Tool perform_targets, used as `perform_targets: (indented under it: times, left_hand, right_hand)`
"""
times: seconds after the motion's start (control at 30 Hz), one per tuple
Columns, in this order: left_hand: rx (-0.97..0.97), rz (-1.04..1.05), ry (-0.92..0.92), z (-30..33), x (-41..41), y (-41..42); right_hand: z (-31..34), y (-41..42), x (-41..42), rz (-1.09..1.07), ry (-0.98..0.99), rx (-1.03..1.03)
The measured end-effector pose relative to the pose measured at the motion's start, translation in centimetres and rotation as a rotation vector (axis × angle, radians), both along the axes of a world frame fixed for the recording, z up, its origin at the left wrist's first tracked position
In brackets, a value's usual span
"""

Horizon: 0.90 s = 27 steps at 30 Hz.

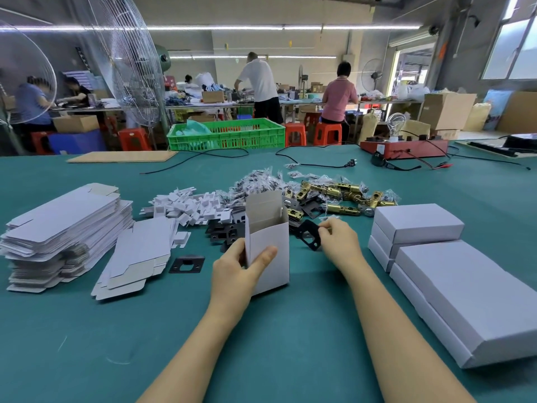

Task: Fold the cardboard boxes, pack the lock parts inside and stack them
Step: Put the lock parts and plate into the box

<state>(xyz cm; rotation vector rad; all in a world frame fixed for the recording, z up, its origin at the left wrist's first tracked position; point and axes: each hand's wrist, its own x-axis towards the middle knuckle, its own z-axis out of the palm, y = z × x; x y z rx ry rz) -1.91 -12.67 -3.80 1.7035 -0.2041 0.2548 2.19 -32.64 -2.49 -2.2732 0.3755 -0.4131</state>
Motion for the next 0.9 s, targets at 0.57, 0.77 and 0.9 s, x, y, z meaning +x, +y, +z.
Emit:
perform_targets:
  times: [0.57,0.77,0.9]
  left_hand:
    - [-0.196,-0.121,0.099,-0.1,0.6,0.2]
    - [-0.198,-0.266,0.103,0.2,0.3,0.1]
    - [-0.218,-0.284,0.098,0.1,0.5,0.1]
  right_hand:
    - [12.6,2.2,-5.7,0.397,-0.429,0.086]
    - [13.1,3.7,-6.4,0.566,-0.319,-0.079]
    - [13.0,4.1,-6.5,0.648,-0.248,-0.198]
